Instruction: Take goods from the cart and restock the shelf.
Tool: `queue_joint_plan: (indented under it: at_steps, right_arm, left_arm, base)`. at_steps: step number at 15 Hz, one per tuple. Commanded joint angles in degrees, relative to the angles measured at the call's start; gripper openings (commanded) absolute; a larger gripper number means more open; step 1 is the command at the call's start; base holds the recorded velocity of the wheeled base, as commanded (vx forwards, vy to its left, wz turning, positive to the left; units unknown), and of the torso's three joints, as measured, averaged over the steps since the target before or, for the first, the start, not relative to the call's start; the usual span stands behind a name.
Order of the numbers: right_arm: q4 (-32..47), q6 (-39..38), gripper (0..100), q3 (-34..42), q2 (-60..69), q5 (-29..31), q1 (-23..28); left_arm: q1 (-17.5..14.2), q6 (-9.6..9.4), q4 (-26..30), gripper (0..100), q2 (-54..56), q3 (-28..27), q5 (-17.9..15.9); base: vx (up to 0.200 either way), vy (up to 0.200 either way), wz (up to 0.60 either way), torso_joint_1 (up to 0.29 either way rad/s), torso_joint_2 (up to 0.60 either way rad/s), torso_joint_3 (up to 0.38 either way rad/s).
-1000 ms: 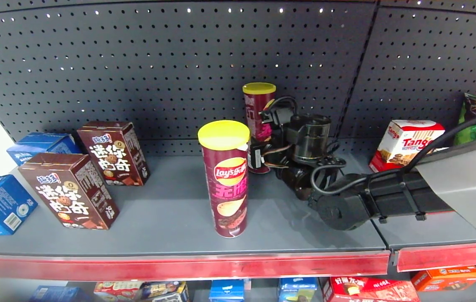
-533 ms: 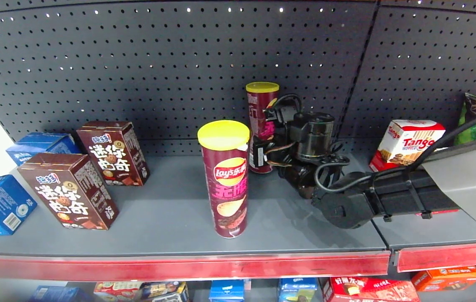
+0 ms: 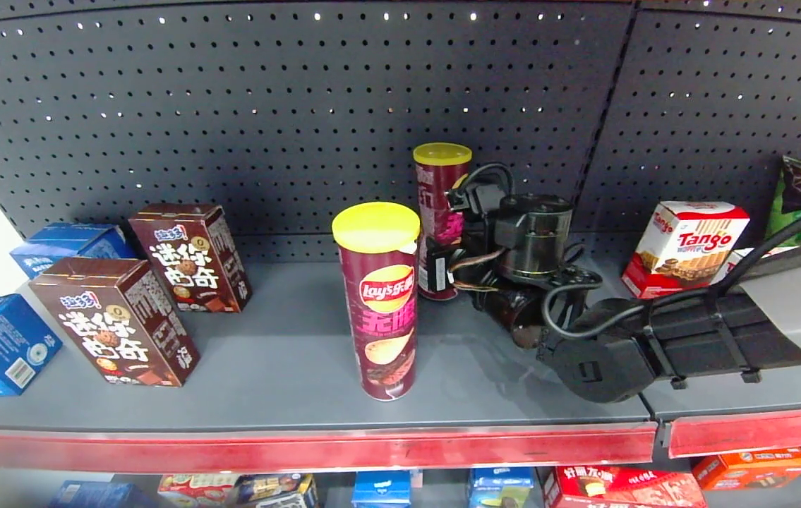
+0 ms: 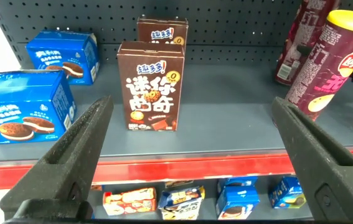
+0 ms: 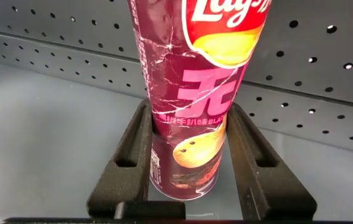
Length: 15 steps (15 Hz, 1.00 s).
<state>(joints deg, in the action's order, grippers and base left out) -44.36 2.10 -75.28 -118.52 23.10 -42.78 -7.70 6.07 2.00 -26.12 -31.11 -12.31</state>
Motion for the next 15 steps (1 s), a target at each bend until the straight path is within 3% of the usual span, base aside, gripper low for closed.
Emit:
queue_joint_plan:
  at_steps: [1,11,12,15]
  right_arm:
    - [-0.29,-0.08,0,0.75,0.83,0.1,-0.03]
    - [-1.17,0.36,0,1.71,1.01,1.42,-0.29]
    - [-1.17,0.36,100,1.8,1.01,1.42,-0.55]
    - [-1.08,0.19,100,1.45,1.45,1.42,-0.99]
  left_arm:
    - [-0.03,-0.01,0.02,100,-0.07,-0.09,0.01]
    - [-0.12,-0.01,0.02,100,0.11,-0.18,0.01]
    - [-0.12,0.08,0.02,100,0.11,-0.18,0.1]
    - [-0.03,0.08,0.02,100,0.11,-0.09,0.01]
  base:
    - [0.0,0.0,0.0,0.0,0.0,0.0]
    - [0.0,0.0,0.0,0.0,0.0,0.0]
    - [0.0,0.0,0.0,0.0,0.0,0.0]
    - [0.0,0.0,0.0,0.0,0.0,0.0]
